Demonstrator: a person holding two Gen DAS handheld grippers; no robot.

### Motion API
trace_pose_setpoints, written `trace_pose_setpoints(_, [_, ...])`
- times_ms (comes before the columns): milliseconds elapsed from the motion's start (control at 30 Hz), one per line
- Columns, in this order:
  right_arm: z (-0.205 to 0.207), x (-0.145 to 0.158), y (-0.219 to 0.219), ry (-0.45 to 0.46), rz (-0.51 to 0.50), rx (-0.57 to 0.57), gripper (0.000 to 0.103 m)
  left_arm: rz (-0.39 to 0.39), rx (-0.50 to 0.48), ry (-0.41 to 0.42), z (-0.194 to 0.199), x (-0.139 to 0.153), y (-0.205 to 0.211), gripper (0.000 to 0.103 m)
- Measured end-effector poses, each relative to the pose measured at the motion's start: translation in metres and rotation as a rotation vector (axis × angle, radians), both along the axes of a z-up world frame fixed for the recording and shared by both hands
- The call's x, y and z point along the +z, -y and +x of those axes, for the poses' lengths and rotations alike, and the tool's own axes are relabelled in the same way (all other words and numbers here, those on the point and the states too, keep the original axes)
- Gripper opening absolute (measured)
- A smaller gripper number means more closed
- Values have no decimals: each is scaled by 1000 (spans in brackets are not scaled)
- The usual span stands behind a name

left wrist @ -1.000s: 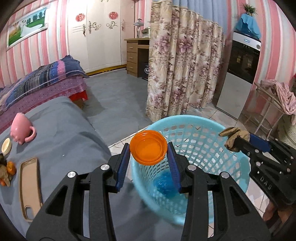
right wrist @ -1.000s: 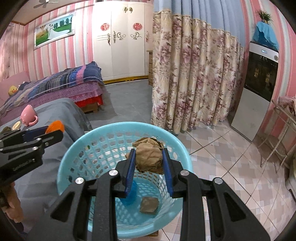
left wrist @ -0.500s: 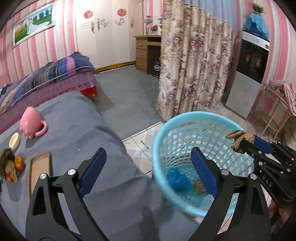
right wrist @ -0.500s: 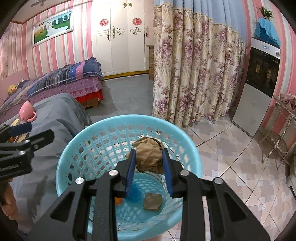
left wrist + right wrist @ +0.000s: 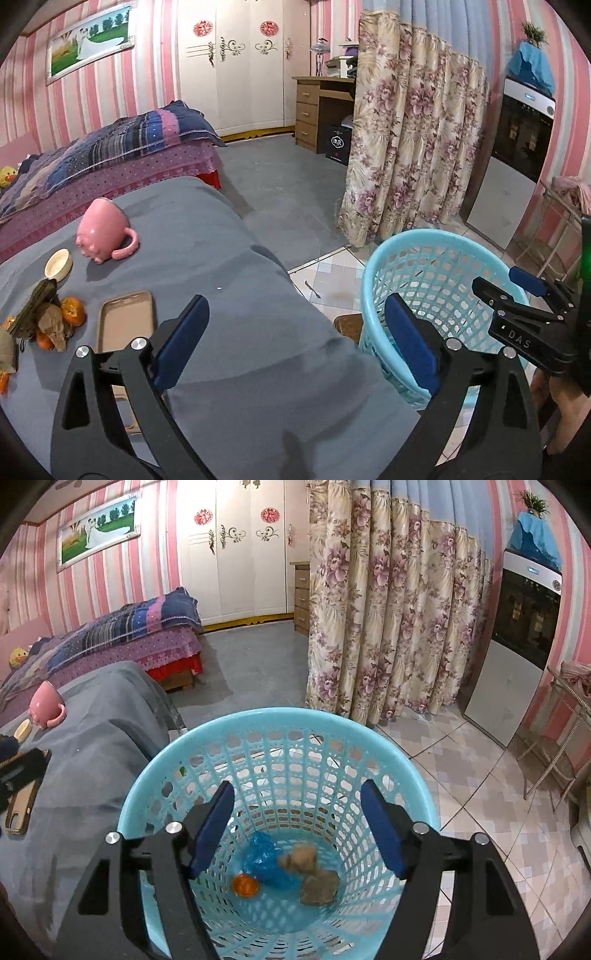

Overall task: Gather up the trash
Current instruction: 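Return both tools over the table toward the snack wrapper and tube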

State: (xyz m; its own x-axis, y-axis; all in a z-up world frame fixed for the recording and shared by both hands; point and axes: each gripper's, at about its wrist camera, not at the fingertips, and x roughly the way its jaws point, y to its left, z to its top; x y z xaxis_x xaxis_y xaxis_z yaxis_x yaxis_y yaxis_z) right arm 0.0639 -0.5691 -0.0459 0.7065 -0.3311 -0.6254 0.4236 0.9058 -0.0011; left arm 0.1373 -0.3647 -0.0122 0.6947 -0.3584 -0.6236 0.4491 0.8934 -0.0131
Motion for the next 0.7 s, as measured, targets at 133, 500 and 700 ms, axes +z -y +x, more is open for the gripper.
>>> trace_pose_setpoints(133, [-3, 7, -10, 9, -26, -8, 89, -17, 24, 13, -7, 9, -26, 95])
trace_pose_setpoints(500, [9, 35, -87, 77, 24, 47, 97, 2, 167, 52, -22, 28, -144, 98])
trace_pose_setpoints(700, [29, 50, -159, 118, 46, 155, 98, 14, 288, 62, -17, 35, -230, 98])
